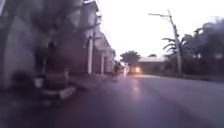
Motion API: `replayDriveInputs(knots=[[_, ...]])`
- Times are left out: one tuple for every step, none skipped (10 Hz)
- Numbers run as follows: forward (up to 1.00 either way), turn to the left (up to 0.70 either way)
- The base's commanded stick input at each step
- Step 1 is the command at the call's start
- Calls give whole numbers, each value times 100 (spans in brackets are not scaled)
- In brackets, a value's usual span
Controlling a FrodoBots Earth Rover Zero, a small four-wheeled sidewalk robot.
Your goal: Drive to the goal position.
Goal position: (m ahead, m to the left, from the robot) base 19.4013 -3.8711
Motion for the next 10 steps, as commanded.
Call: replayDriveInputs(knots=[[70, -4], [70, -8], [70, -26], [70, -35], [70, -35], [70, -35], [70, -31], [70, -16], [70, -1], [70, 0]])
